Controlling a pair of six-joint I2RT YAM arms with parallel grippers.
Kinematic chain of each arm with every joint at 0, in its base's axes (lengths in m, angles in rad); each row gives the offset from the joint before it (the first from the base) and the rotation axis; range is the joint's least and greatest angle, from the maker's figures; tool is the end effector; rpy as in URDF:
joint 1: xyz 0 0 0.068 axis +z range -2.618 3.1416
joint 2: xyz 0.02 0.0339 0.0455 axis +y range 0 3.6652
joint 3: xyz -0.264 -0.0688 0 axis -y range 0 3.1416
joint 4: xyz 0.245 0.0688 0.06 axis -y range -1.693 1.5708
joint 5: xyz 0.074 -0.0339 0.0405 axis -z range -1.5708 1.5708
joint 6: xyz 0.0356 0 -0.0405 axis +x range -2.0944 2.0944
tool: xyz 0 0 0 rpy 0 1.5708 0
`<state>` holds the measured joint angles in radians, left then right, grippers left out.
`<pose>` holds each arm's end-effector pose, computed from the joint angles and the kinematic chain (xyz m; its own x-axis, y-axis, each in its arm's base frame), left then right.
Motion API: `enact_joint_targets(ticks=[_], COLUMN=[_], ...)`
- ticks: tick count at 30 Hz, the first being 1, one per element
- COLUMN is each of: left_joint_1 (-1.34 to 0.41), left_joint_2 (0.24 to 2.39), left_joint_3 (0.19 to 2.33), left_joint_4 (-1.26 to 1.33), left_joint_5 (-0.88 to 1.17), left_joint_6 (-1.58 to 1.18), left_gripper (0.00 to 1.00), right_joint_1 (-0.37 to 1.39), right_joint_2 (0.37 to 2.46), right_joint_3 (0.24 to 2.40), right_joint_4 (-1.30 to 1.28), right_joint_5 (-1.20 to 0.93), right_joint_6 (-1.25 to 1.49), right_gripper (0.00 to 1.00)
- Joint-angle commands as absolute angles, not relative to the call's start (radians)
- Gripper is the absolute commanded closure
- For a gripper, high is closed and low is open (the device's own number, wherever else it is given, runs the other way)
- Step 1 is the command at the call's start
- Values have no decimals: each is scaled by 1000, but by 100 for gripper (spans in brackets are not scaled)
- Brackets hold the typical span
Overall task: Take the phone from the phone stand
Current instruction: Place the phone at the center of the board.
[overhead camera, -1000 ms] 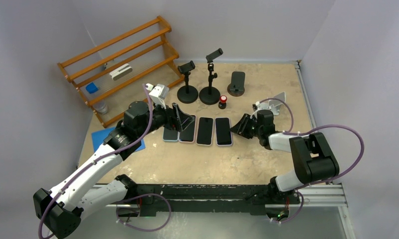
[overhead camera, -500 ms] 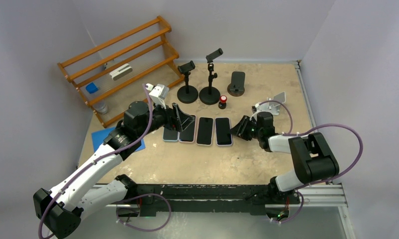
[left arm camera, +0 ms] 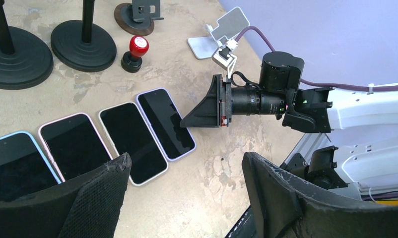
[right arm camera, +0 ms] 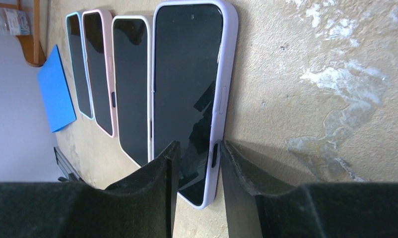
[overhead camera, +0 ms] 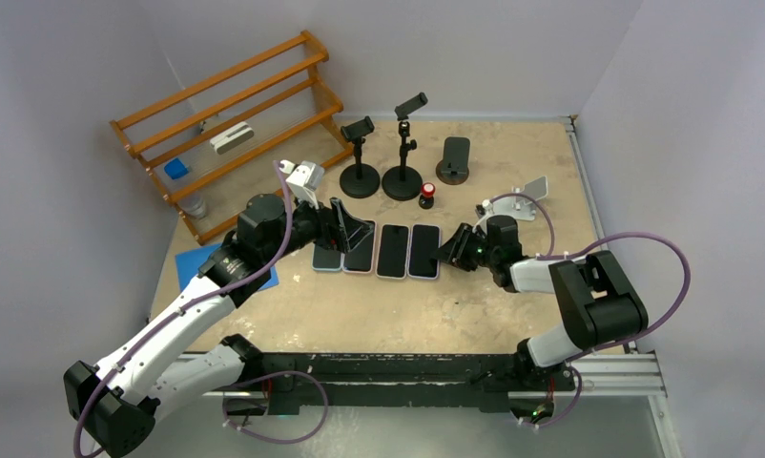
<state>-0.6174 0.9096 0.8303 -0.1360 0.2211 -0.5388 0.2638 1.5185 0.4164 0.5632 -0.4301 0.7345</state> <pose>0.1692 -0.1297 0.3390 -0.5290 -0.2384 -0.8145 0.5454 0.6398 -0.5415 0.2488 0.0826 0.1311 -0.7581 0.4262 -0.4936 -0.1003 0.6717 0.7340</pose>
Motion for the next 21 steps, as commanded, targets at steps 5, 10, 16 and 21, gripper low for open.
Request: enact_joint_targets(ticks=[5,10,16,21], left_joint_1=[-621,-620,-620,-621], left_joint_2=[893,893,894,896], left_joint_3=[866,865,866,864], left_joint_4=[-87,-89,-88,-87], left_joint_5=[230,227,224,221], left_joint_6=[-545,-545,-543,-543], left_gripper=[20,20,20,20], right_joint_1=[279,278,278,278], right_joint_2=[1535,1530,1506,1467], right_joint_3=[397,407,429,455], right_joint_4=[497,477,434,379], right_joint_5=[-420,-397,-360,-309], right_joint_6=[735,721,695,661], right_gripper=[62,62,62,62])
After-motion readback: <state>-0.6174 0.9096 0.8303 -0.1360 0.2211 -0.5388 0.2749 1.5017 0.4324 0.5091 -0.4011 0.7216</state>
